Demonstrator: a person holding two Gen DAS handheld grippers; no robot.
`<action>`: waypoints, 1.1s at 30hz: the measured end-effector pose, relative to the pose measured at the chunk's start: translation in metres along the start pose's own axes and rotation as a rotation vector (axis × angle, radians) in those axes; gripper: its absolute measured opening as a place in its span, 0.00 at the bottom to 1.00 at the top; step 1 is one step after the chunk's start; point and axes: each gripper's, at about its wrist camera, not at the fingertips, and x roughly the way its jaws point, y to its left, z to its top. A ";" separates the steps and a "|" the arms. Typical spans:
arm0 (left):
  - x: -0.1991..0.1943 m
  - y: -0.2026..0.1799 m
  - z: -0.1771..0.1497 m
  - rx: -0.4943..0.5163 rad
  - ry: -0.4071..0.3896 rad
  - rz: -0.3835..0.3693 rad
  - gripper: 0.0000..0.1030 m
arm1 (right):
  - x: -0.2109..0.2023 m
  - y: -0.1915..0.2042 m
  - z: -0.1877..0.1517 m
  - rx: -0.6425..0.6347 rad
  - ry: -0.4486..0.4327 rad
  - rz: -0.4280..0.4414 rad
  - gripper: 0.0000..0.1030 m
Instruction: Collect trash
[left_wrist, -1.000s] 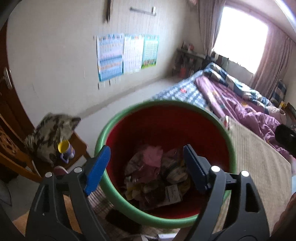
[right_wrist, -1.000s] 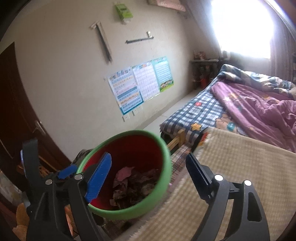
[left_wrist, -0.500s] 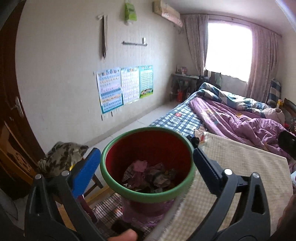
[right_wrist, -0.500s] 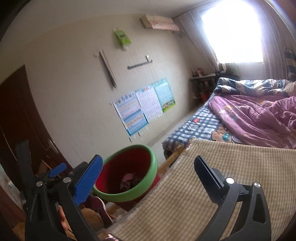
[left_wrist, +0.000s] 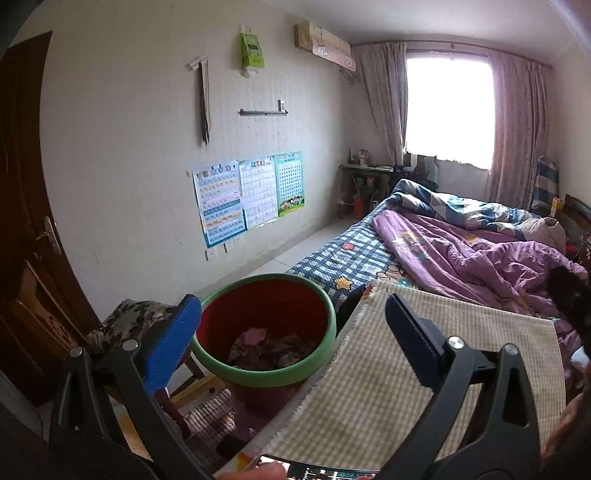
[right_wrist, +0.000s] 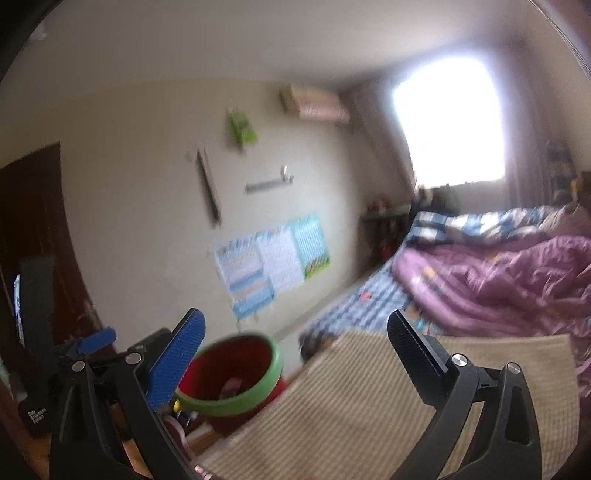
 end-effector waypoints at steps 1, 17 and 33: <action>-0.005 -0.003 0.000 0.000 -0.018 -0.005 0.95 | -0.004 -0.002 0.000 0.005 -0.006 -0.018 0.93; -0.017 -0.036 -0.001 0.005 -0.002 -0.139 0.95 | -0.025 -0.037 0.000 0.063 0.038 -0.132 0.93; -0.012 -0.044 -0.007 0.021 0.031 -0.152 0.95 | -0.021 -0.049 -0.006 0.079 0.069 -0.152 0.93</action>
